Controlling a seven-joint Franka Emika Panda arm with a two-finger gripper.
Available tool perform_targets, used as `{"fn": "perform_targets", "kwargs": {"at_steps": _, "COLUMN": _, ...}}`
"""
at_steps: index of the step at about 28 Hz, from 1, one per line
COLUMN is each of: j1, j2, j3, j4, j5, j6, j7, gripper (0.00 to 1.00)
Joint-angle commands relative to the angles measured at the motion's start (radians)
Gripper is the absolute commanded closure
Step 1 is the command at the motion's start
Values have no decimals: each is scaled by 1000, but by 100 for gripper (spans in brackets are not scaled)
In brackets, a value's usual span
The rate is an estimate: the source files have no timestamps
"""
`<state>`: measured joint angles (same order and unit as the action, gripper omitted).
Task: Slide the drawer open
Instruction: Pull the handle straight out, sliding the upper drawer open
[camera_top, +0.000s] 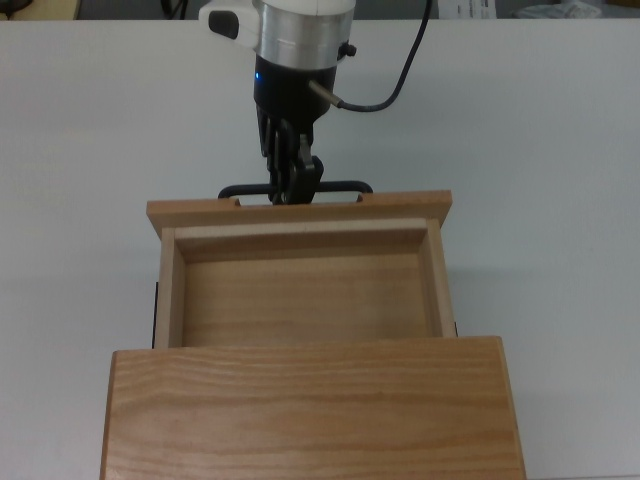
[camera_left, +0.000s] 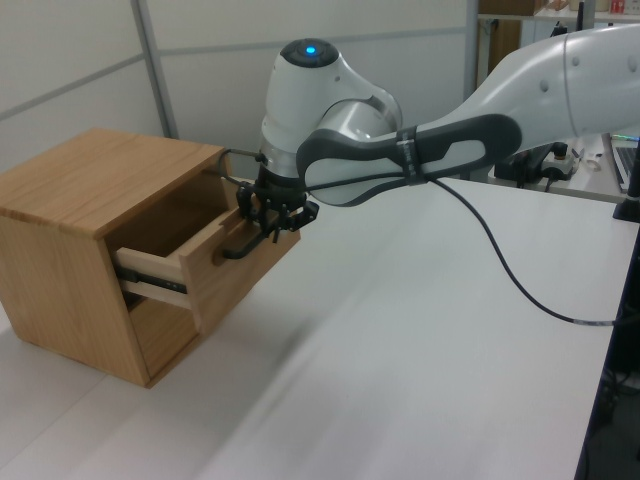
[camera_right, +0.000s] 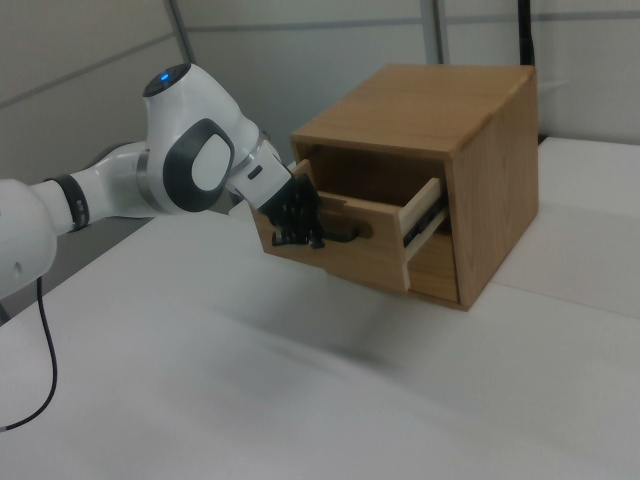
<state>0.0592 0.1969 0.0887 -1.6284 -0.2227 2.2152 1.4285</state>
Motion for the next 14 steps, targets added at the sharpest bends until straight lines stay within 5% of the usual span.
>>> {"fn": "perform_targets", "kwargs": {"at_steps": 1, "j1": -10, "j2": -96, "j3": 3, "j4": -83, "j5": 28, "j6": -55, "j7": -39, "gripper": 100}}
{"fn": "perform_targets", "kwargs": {"at_steps": 14, "j1": -9, "j2": -186, "j3": 2, "j4": -159, "j5": 37, "j6": -144, "j7": -69, "gripper": 100}}
